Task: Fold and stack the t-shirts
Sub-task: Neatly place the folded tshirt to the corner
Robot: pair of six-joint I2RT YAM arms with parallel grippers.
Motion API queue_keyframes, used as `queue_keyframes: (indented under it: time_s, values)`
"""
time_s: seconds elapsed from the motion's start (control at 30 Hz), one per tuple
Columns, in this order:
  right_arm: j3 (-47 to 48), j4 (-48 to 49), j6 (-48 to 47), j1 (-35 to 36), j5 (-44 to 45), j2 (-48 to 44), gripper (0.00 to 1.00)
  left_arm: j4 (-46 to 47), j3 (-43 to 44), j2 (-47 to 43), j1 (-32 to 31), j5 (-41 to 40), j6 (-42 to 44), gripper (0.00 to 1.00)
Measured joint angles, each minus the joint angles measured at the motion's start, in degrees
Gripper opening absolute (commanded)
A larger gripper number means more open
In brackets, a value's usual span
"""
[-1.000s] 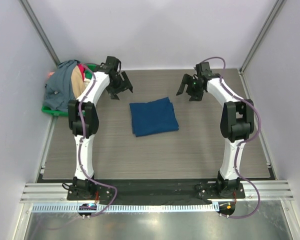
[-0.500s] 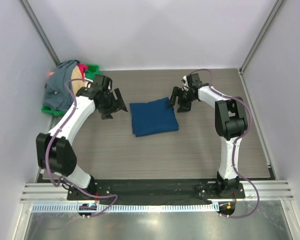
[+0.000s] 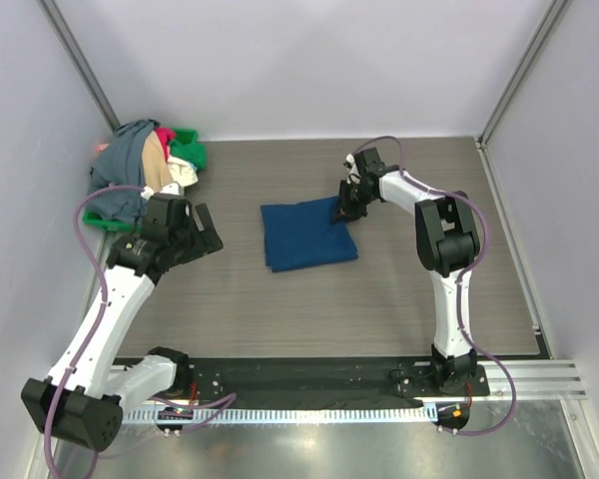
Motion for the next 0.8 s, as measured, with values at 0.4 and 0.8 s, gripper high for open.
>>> queue_keyframes:
  time_s: [0.4, 0.8]
  values:
    - [10.71, -14.91, -7.41, -10.36, 21.66, 0.07, 0.01, 0.04, -10.84, -13.18, 0.00, -2.91, 2.47, 0.81]
    - [30.69, -18.03, -16.31, -21.84, 36.61, 6.56, 0.01, 0.26, -11.32, -12.68, -0.17, -1.73, 2.64, 0.80]
